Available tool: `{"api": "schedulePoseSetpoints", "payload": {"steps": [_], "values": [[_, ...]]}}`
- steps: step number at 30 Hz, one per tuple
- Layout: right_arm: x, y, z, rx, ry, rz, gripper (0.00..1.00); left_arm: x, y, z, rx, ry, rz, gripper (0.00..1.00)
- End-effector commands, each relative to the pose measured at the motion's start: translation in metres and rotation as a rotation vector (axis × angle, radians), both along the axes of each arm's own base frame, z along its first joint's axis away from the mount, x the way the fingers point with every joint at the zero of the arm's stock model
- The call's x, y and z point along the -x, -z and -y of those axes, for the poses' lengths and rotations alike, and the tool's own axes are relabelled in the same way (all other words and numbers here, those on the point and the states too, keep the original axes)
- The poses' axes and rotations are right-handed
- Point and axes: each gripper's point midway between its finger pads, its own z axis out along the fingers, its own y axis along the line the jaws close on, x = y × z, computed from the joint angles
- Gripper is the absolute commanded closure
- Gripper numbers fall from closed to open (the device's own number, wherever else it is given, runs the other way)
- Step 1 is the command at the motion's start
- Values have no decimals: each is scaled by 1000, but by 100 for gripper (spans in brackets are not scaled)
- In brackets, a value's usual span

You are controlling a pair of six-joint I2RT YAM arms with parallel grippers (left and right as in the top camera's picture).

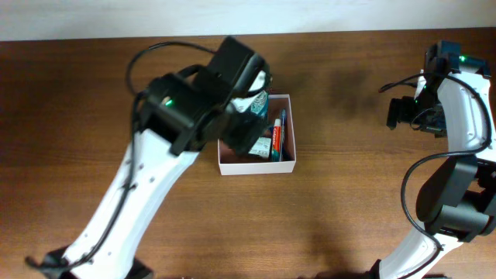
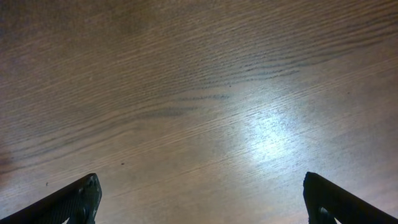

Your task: Pack container

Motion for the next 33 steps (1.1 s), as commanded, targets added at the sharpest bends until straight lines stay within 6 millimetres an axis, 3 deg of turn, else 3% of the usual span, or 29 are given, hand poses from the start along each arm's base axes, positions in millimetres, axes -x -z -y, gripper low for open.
{"api": "schedulePoseSetpoints", "payload": {"steps": [1,8,14,26,29,33], "values": [[-3,-2,2,-3,-1,10,1,16,-32,-34,39,-177,84,4],[-3,-2,2,-3,-1,10,1,63,-80,-78,230,-375,185,1],[-3,-2,2,-3,-1,10,1,88,-105,-96,319,-373,255,1],[-3,-2,2,-3,-1,10,1,113,-114,-106,381,-347,266,1],[-3,-2,2,-3,-1,10,1,113,-108,-102,376,-337,241,1],[-3,-2,2,-3,-1,10,1,106,-84,-100,277,-296,198,1]]}}
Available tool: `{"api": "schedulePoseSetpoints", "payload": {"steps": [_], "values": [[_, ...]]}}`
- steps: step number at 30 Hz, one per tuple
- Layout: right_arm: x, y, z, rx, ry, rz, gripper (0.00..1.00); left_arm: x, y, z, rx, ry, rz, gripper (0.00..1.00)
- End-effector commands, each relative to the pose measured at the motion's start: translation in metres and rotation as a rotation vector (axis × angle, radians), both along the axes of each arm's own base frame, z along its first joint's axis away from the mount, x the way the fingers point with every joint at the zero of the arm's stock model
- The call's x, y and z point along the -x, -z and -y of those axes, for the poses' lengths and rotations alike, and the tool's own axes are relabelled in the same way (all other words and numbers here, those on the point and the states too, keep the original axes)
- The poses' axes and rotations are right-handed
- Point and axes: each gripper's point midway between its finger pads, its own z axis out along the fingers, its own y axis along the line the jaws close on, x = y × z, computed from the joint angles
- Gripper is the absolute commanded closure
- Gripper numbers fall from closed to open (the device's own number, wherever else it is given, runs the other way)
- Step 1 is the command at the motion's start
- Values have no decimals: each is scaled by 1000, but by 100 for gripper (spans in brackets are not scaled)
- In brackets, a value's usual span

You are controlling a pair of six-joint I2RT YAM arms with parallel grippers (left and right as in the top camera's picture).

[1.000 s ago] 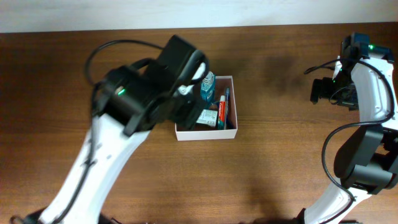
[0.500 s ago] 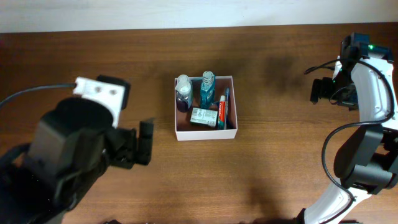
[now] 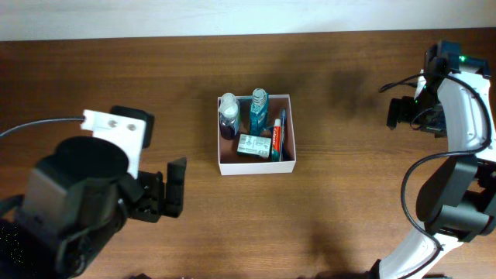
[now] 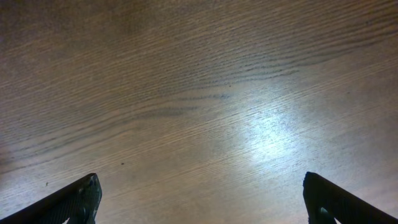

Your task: Pack container

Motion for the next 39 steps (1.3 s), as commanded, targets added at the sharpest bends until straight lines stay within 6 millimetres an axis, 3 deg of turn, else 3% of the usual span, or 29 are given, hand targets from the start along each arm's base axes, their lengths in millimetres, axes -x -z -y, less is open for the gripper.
{"api": "schedulePoseSetpoints", "payload": {"steps": [1,7,13,18,24,30,39], "values": [[-3,-2,2,-3,-1,10,1,-7,23,2,-65,20,-53,1],[-3,-2,2,-3,-1,10,1,-41,61,-15,-8,-109,3,1],[-3,-2,2,-3,-1,10,1,-68,114,-11,17,33,203,1],[-3,-2,2,-3,-1,10,1,-80,140,-19,58,38,437,1],[-3,-2,2,-3,-1,10,1,-77,160,-34,86,-3,622,1],[-3,-2,2,-3,-1,10,1,-62,170,-33,16,76,806,1],[-3,-2,2,-3,-1,10,1,-44,179,-48,-10,27,925,1]]}}
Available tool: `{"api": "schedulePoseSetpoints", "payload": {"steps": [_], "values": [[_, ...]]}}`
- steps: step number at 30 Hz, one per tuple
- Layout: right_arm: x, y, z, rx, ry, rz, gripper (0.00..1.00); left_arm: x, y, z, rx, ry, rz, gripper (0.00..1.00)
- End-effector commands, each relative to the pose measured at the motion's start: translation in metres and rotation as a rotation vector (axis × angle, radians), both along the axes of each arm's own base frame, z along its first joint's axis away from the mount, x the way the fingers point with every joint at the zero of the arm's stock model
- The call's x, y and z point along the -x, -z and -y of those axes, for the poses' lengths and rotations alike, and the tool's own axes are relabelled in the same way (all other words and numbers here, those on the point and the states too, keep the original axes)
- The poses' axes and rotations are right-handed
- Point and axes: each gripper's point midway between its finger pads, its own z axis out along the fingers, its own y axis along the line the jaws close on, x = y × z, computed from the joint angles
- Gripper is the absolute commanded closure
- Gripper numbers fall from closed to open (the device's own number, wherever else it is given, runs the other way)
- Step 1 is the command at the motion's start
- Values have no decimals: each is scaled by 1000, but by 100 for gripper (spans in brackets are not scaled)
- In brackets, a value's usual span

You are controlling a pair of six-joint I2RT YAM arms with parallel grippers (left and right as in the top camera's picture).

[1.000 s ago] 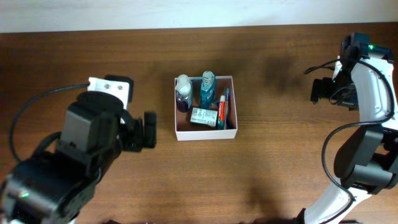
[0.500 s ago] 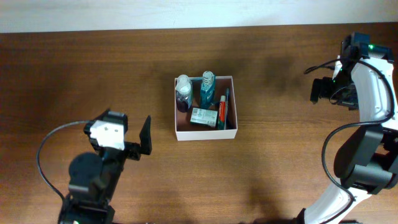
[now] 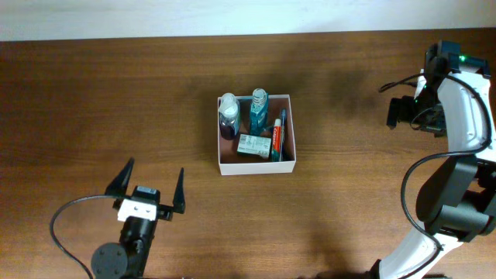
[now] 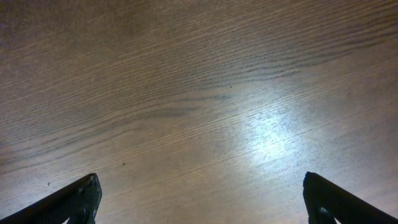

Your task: Pack container

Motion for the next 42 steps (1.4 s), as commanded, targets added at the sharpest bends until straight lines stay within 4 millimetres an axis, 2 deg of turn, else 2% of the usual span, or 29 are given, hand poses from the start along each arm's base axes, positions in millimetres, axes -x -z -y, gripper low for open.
{"api": "schedulePoseSetpoints", "payload": {"steps": [1,6,12,15,19,24,27,42], "values": [[-2,-1,3,0,-1,6,1,6,-5,-3,-27,-8,58,1],[-2,-1,3,1,-1,6,1,14,-16,-11,-25,-43,126,1],[-2,-1,3,1,-1,6,1,12,-11,-14,-25,-55,118,1],[-2,-1,3,1,-1,6,1,8,4,-14,-27,-54,86,1],[-2,-1,3,0,-1,6,1,1,40,-14,-30,-54,-6,1],[-2,-1,3,0,-1,6,1,-1,58,-16,-32,-64,-79,1],[-2,-1,3,0,-1,6,1,0,82,-16,-35,-65,-176,1],[-2,-1,3,1,-1,6,1,0,81,-16,-35,-64,-174,1]]}}
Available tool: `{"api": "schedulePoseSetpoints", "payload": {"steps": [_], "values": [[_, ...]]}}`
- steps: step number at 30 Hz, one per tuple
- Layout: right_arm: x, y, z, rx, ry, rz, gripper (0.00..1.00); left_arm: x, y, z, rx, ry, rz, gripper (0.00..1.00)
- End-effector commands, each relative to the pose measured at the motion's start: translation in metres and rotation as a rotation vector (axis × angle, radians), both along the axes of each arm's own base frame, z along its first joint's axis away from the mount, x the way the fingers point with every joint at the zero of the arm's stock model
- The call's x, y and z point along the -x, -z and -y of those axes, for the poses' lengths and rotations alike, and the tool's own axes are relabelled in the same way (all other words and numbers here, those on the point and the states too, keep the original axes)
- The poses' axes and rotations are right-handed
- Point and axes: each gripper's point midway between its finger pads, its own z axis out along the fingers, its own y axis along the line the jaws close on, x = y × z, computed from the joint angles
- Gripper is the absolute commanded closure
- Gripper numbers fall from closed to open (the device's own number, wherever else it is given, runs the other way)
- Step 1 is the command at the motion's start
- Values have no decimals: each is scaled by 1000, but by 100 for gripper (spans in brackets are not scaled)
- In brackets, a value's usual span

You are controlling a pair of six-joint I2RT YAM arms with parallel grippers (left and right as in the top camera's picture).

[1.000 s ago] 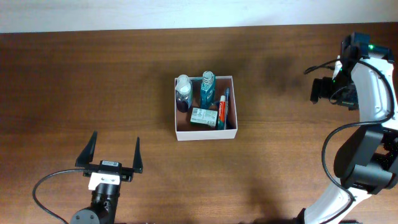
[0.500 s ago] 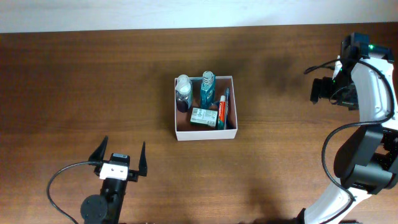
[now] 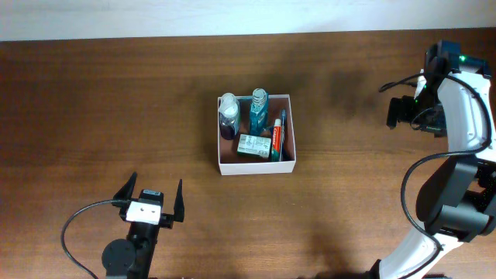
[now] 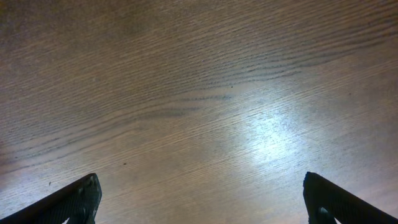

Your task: Pack container

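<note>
The white box (image 3: 256,168) stands mid-table. Inside it are a dark bottle with a white cap (image 3: 228,116), a teal bottle (image 3: 258,110), a small green-and-white carton (image 3: 253,146), a toothpaste tube (image 3: 277,139) and a blue stick (image 3: 284,126). My left gripper (image 3: 157,180) is open and empty near the front edge, left of and well short of the box. My right gripper (image 3: 399,112) is far to the right. In its wrist view that gripper (image 4: 199,177) is open, with only bare wood between the fingertips (image 4: 84,193).
The brown wooden table (image 3: 93,101) runs to a pale wall strip at the back. My right arm's white links (image 3: 465,116) stand along the right edge, and a black cable (image 3: 77,232) loops by my left arm.
My left arm has settled a little nearer the front edge, its gripper still open. The box, its contents and the right arm are unchanged.
First my left arm reached over the box and hid its left part. Then it was back at the left front and the box showed both bottles, carton, tube and stick. After that it sat low near the front edge, open. The right gripper stayed open.
</note>
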Motion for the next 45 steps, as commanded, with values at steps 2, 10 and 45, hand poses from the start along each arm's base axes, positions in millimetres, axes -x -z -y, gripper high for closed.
{"api": "schedulePoseSetpoints", "payload": {"steps": [2,10,45], "values": [[-2,-1,3,3,-1,5,1,1,1,0,-11,2,1,1],[-2,-1,3,3,-1,6,1,1,1,0,-11,2,0,1],[0,-104,-42,67,-113,277,1,1,1,0,-11,1,0,1]]}}
